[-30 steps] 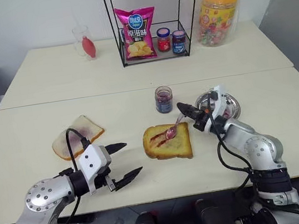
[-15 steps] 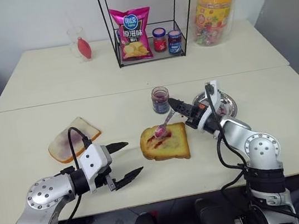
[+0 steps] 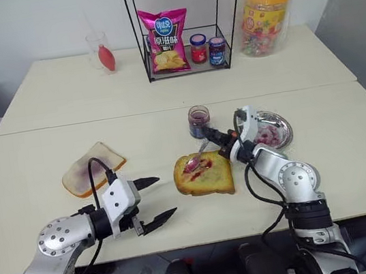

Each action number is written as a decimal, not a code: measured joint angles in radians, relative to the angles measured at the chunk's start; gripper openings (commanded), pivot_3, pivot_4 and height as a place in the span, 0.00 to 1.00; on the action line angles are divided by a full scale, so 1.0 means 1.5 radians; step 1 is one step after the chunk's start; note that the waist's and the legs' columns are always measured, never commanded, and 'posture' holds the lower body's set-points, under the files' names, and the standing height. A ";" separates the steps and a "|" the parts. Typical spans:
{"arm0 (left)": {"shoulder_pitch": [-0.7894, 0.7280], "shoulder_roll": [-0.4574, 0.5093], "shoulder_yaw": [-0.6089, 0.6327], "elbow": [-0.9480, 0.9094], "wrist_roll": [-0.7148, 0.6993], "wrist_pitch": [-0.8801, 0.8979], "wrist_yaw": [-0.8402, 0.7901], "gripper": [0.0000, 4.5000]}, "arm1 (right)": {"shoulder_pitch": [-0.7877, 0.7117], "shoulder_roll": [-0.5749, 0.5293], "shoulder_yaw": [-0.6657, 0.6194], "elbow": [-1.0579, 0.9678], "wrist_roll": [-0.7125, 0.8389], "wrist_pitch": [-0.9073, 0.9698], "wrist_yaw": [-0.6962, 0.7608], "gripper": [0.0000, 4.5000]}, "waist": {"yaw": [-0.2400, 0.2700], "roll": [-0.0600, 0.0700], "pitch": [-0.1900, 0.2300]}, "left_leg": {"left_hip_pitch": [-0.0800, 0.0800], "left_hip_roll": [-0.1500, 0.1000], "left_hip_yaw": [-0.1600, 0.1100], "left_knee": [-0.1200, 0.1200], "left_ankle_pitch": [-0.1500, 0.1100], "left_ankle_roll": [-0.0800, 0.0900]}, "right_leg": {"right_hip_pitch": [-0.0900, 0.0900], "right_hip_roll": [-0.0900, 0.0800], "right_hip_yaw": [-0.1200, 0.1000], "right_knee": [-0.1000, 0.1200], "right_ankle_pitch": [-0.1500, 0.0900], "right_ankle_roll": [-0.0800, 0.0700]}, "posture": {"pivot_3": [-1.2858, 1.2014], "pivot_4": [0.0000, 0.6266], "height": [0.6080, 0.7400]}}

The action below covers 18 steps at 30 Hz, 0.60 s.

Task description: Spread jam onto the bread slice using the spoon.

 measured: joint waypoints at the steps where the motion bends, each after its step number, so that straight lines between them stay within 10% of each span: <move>1: 0.000 0.000 0.000 0.000 0.000 0.000 0.000 1.00 | 0.004 -0.010 -0.016 -0.005 0.009 0.005 -0.001 0.00 | 0.000 0.000 0.000 | 0.000 0.000 0.000 0.000 0.000 0.000 | 0.000 0.000 0.000 0.000 0.000 0.000 | 0.52 0.24 1.00; 18: -0.005 0.000 0.000 0.000 0.000 0.000 -0.005 1.00 | 0.019 -0.026 -0.079 -0.123 0.185 0.128 -0.082 0.00 | -0.003 0.000 0.000 | 0.000 0.001 0.000 -0.001 0.000 0.000 | 0.000 0.001 0.000 0.000 0.000 0.000 | 0.52 0.24 1.00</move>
